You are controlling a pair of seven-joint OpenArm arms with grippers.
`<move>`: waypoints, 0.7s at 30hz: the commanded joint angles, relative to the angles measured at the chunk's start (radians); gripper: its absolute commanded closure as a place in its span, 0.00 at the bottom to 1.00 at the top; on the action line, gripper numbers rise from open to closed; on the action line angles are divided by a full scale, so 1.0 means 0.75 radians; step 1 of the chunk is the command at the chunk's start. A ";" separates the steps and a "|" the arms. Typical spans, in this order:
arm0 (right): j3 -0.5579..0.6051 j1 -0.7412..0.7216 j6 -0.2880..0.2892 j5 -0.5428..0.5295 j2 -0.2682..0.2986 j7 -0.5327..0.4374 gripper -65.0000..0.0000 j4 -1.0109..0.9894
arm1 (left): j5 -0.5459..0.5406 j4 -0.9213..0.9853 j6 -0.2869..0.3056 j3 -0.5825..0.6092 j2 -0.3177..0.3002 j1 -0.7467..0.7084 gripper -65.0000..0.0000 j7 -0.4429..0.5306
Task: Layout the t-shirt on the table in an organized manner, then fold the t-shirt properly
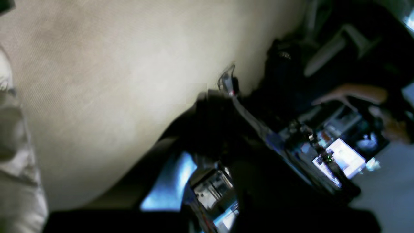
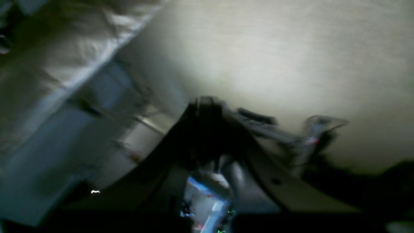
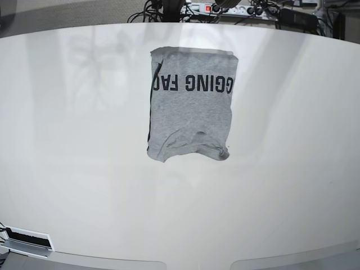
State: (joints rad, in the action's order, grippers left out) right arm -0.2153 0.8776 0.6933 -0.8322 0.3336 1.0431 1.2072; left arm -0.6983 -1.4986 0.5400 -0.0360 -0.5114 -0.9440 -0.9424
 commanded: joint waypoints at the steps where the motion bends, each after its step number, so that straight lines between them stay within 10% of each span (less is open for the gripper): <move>1: 0.018 -0.017 0.006 0.043 0.017 -0.060 1.00 -0.043 | 0.018 0.059 0.006 0.024 0.014 0.031 1.00 0.017; 6: 0.148 -0.244 0.006 0.313 0.006 -0.441 1.00 -0.313 | 0.210 0.464 0.008 0.068 0.139 0.308 1.00 0.292; 12: 0.243 -0.511 0.006 0.682 -0.079 -0.857 1.00 -0.579 | 0.500 0.986 -0.001 0.068 0.270 0.611 1.00 0.954; 21: 0.503 -0.726 -0.419 1.013 -0.239 -0.923 1.00 -0.679 | 0.787 1.399 -0.361 0.063 0.458 0.914 1.00 1.396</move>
State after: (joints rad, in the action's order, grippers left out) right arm 0.1680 0.3225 0.3634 -0.0784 0.1413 0.3477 0.6971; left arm -0.1051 -0.4450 0.2668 0.0135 -0.1566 -0.2535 0.0898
